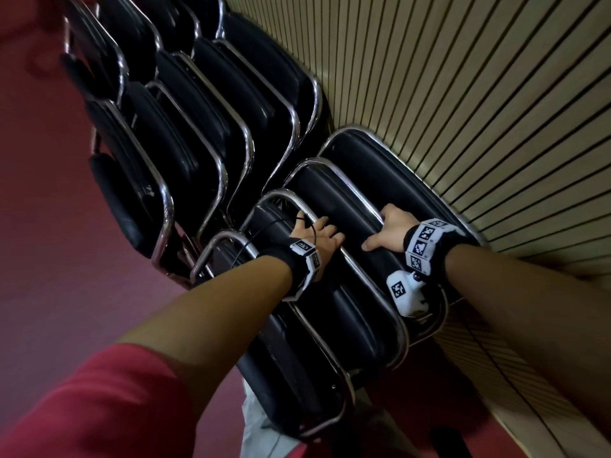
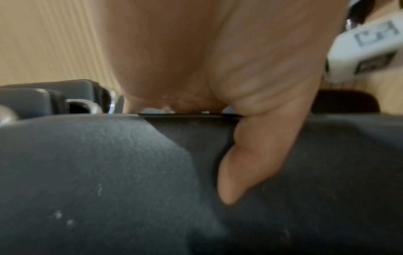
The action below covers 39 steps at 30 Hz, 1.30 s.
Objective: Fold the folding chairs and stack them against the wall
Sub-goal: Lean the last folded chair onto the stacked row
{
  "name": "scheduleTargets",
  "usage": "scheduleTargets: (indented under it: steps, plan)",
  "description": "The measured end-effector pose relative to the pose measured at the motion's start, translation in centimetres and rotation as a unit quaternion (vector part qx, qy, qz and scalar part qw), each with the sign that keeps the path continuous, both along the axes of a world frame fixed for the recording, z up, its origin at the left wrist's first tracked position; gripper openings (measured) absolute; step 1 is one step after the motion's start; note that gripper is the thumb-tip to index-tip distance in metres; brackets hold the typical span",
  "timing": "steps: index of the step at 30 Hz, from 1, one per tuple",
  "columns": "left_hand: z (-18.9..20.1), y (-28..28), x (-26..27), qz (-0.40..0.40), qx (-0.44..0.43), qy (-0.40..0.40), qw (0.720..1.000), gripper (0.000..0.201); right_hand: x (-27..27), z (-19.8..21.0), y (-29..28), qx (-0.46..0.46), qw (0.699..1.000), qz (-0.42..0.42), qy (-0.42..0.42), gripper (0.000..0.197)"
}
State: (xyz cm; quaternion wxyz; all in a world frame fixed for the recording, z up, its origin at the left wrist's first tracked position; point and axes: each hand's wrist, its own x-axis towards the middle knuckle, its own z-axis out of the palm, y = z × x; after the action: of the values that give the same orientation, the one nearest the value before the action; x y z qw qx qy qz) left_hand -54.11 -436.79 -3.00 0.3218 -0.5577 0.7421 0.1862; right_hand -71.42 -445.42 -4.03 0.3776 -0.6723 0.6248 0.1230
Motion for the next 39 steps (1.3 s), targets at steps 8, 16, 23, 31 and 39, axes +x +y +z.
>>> scheduleTargets:
  steps: [8,16,23,31,39]
  plan:
    - [0.6,-1.1,-1.0,-0.069,0.015,-0.013,0.997,0.056,-0.9,0.1,0.6,-0.002,0.999,-0.003,-0.043,0.09]
    - [0.9,-1.4,-0.6,-0.088,-0.001,-0.013,0.996,0.044,-1.4,-0.3,0.2,0.017,0.998,-0.008,-0.067,0.099]
    - [0.3,-0.6,0.8,-0.067,-0.066,0.018,0.995,0.053,-1.6,1.2,1.7,0.001,1.0,-0.01,-0.02,0.086]
    - [1.6,2.6,4.8,0.092,-0.214,0.157,0.96,0.074,0.7,5.2,8.2,-0.148,0.989,-0.016,-0.017,0.03]
    - [0.7,8.1,13.2,0.081,-0.095,0.081,0.989,0.058,6.5,6.3,18.4,-0.077,0.992,-0.031,-0.096,0.043]
